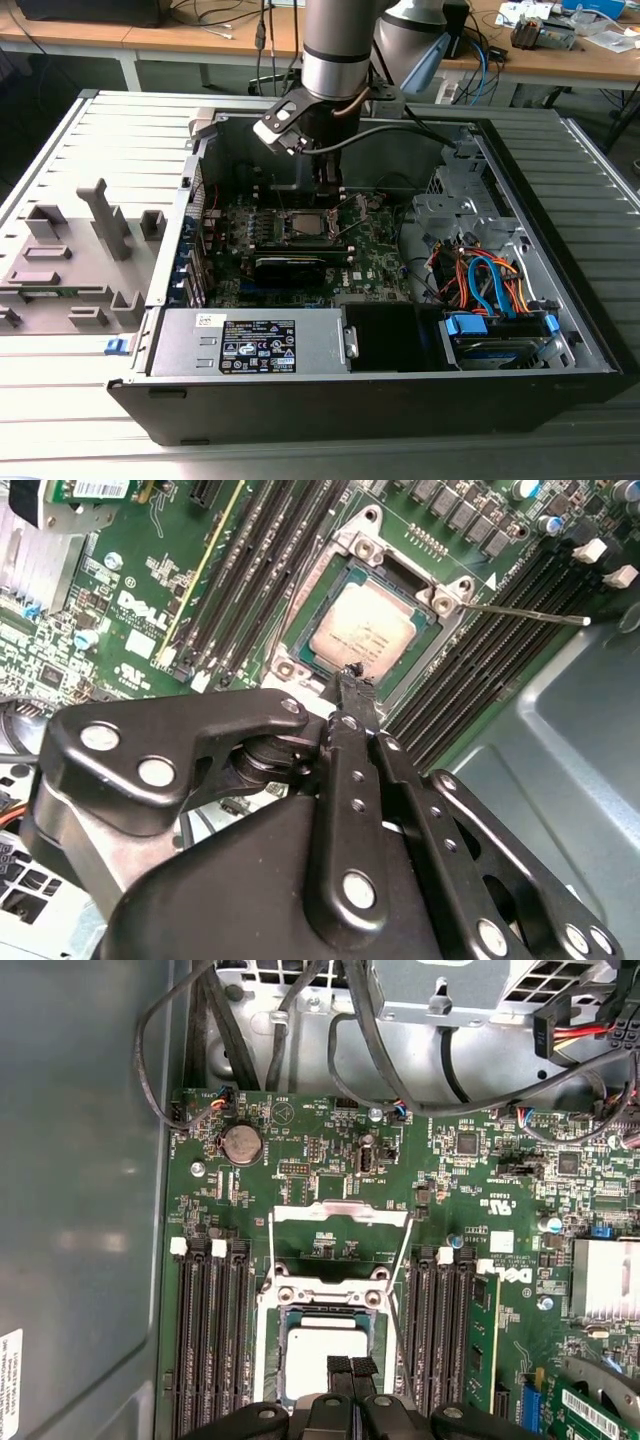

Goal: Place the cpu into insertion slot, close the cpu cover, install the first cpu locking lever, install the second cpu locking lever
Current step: 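Close the cpu cover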

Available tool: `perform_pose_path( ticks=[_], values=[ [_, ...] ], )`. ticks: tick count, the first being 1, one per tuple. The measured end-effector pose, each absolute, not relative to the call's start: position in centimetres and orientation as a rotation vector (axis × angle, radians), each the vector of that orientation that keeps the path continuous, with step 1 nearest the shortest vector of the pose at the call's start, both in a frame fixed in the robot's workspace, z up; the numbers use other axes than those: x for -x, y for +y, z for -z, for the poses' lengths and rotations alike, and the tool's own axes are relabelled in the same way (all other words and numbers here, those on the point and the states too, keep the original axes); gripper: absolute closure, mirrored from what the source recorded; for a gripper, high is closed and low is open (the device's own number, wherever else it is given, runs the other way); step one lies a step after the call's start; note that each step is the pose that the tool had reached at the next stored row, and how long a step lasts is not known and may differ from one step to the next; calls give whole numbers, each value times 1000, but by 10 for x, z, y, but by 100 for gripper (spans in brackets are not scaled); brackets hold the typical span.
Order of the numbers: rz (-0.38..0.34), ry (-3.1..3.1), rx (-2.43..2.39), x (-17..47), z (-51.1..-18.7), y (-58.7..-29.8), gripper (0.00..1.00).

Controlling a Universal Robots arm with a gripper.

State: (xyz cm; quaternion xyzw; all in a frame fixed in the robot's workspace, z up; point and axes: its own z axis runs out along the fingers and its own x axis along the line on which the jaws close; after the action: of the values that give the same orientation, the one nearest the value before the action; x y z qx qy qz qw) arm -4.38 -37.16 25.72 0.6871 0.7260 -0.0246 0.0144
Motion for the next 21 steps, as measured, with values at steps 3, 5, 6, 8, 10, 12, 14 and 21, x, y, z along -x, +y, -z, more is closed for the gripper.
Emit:
perform_pose_path(
  ticks=[3,5,6,8,10,12,14,21],
  values=[
    [77,2260,-2139,43,-258,-372,89],
    [76,2260,-2139,42,-258,-372,89],
    [77,2260,-2139,41,-259,-372,89],
    [76,2260,-2139,39,-260,-372,89],
    [76,2260,-2139,36,-261,-372,89],
    [77,2260,-2139,29,-262,-372,89],
    [78,2260,-2140,19,-263,-372,89],
    [81,2263,-2142,-12,-265,-372,89]
  ],
)
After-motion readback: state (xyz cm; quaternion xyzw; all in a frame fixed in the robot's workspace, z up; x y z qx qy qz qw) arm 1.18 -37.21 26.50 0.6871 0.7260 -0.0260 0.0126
